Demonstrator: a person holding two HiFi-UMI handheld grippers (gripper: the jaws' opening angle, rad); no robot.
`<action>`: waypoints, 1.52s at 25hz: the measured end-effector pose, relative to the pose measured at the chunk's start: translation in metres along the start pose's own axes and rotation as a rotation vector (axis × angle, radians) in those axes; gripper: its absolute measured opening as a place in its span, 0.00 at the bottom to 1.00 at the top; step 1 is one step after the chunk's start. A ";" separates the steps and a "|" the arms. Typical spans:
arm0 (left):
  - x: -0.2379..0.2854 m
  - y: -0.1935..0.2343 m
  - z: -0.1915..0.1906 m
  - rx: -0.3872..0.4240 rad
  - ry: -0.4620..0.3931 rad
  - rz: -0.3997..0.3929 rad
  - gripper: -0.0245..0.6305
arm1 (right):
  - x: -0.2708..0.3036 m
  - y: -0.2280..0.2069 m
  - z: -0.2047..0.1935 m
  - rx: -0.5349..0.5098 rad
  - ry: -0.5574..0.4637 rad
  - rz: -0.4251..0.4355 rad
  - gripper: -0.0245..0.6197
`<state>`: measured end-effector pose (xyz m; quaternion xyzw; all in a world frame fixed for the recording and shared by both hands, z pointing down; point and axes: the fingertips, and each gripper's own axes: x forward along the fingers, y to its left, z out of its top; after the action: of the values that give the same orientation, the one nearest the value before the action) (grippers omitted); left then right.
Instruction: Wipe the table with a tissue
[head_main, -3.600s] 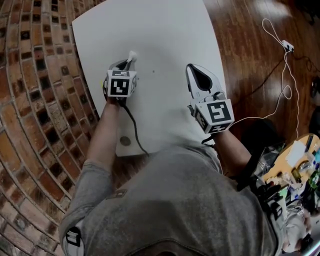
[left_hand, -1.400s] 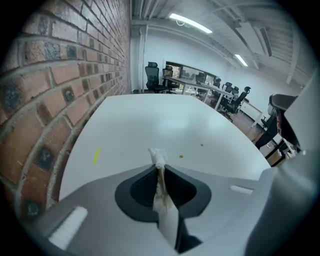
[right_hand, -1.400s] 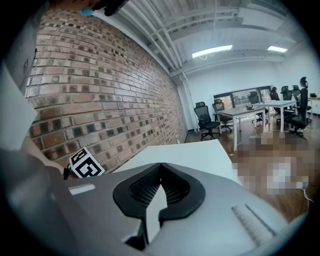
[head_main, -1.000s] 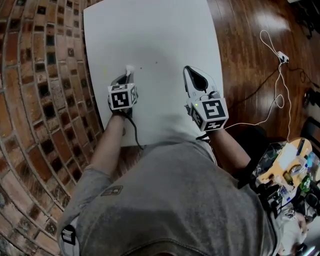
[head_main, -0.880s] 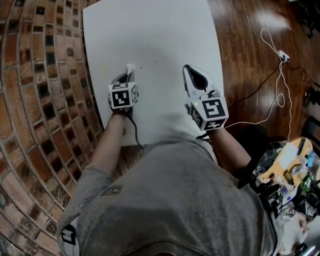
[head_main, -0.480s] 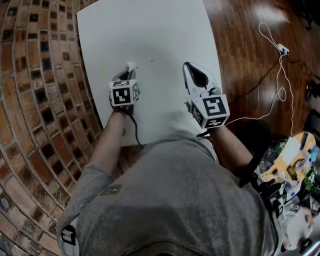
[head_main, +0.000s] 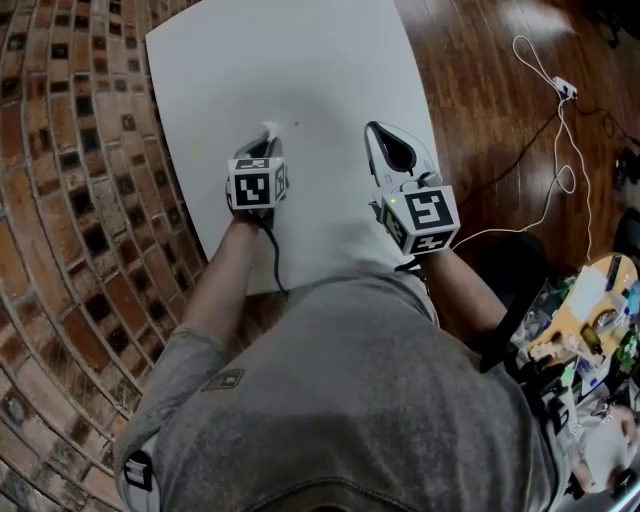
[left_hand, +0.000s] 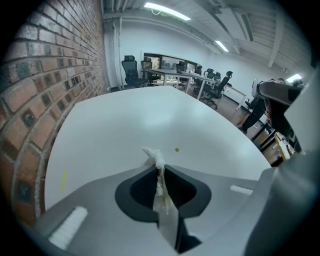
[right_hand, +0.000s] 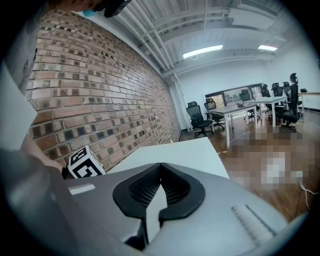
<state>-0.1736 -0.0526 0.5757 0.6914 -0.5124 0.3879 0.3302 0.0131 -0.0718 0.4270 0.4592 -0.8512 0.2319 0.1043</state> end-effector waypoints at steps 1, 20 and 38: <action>0.001 -0.003 0.001 0.005 0.001 -0.006 0.09 | -0.001 -0.001 -0.001 0.001 0.005 -0.001 0.06; -0.010 0.029 -0.020 -0.063 0.011 0.046 0.09 | 0.004 0.017 0.004 -0.030 -0.013 0.036 0.06; -0.018 0.019 0.026 -0.122 -0.155 0.002 0.09 | 0.008 0.008 0.004 -0.017 -0.008 0.023 0.06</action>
<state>-0.1899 -0.0718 0.5483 0.6972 -0.5599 0.3017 0.3309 0.0023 -0.0759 0.4244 0.4495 -0.8587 0.2241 0.1019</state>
